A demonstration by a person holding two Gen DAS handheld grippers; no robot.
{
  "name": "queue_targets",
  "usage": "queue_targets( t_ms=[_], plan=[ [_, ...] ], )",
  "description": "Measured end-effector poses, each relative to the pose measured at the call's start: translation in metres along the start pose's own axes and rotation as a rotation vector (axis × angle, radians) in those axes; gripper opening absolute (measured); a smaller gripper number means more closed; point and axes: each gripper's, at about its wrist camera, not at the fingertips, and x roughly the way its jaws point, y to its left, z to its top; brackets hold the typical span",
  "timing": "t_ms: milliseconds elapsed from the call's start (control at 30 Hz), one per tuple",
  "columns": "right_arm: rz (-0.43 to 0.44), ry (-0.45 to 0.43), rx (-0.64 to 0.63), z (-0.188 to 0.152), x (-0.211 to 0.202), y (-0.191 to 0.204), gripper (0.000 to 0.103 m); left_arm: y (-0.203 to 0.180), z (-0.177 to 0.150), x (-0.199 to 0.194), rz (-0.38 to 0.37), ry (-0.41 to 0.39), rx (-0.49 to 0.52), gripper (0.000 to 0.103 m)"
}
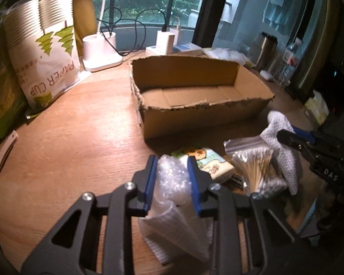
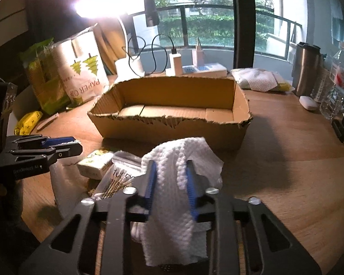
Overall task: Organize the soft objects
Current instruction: 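Carry the towel with the right gripper while the left gripper carries bubble wrap over the box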
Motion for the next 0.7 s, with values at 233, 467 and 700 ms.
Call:
queue_targets(
  t_ms=[233, 467, 700],
  plan=[
    [0.021, -0.092, -0.034, 0.011, -0.027, 0.009, 0.011, 0.01, 0.01, -0.025, -0.04, -0.081, -0.044, 0.027],
    [0.016, -0.127, -0.064, 0.022, -0.04, 0.024, 0.01, 0.016, 0.021, -0.059, -0.072, -0.168, -0.057, 0.027],
    [0.041, -0.179, -0.104, 0.036, -0.058, 0.04, 0.01, 0.022, 0.026, -0.069, -0.071, -0.225, -0.067, 0.027]
  ],
)
